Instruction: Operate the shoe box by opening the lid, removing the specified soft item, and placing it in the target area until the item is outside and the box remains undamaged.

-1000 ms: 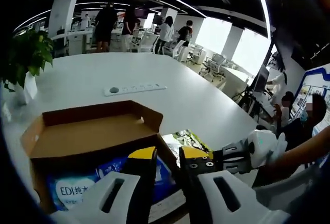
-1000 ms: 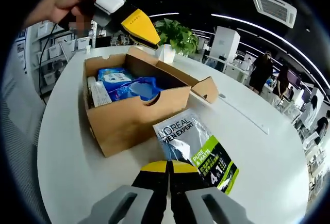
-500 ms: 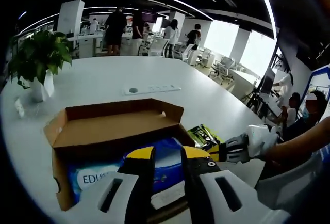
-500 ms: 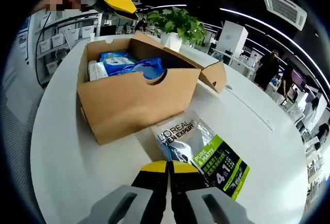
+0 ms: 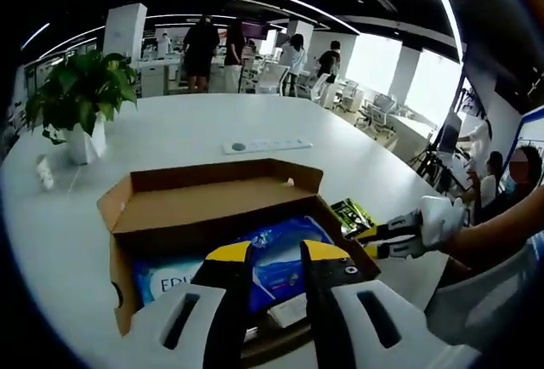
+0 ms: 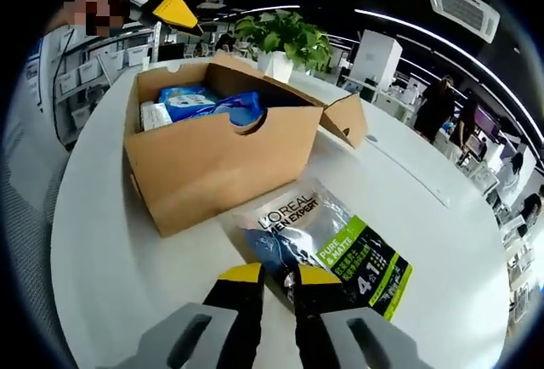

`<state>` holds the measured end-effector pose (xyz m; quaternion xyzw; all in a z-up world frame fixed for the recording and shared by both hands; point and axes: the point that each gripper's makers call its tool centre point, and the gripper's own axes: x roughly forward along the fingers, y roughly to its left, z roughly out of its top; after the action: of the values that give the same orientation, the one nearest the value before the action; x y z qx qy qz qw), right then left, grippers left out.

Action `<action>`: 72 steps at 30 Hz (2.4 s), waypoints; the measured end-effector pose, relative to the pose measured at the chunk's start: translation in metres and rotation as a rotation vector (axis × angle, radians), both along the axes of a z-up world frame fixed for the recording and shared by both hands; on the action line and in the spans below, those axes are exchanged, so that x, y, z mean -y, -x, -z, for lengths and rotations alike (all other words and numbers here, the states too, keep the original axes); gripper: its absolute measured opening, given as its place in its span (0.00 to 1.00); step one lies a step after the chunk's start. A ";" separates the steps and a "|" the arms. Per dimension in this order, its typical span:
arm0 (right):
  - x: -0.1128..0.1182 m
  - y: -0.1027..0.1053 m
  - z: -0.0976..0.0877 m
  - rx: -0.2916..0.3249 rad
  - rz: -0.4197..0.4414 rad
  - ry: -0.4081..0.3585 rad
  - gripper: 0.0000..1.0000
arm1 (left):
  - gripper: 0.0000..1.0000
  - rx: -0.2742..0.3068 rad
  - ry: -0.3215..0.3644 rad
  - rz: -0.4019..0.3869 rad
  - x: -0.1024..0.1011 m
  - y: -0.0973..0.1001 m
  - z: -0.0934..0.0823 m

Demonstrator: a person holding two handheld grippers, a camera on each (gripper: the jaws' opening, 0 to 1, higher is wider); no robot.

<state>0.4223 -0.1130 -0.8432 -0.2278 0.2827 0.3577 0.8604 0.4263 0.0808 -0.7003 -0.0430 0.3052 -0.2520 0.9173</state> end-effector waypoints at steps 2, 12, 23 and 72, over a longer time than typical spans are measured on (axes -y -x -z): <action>0.003 0.001 -0.004 0.004 0.019 -0.015 0.18 | 0.23 0.004 -0.005 -0.003 -0.003 0.001 0.000; 0.029 -0.004 -0.011 -0.010 0.165 -0.108 0.44 | 0.28 0.007 -0.028 -0.005 -0.016 0.006 0.002; 0.050 -0.006 -0.007 -0.012 0.235 -0.110 0.59 | 0.38 0.044 -0.074 -0.016 -0.040 0.004 0.002; 0.068 -0.029 0.008 -0.066 0.357 -0.139 0.49 | 0.37 0.035 -0.104 -0.068 -0.075 0.009 0.018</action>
<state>0.4517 -0.1806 -0.8510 -0.1021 0.3212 0.2255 0.9141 0.4171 0.1559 -0.7180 -0.0012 0.3001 -0.2050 0.9316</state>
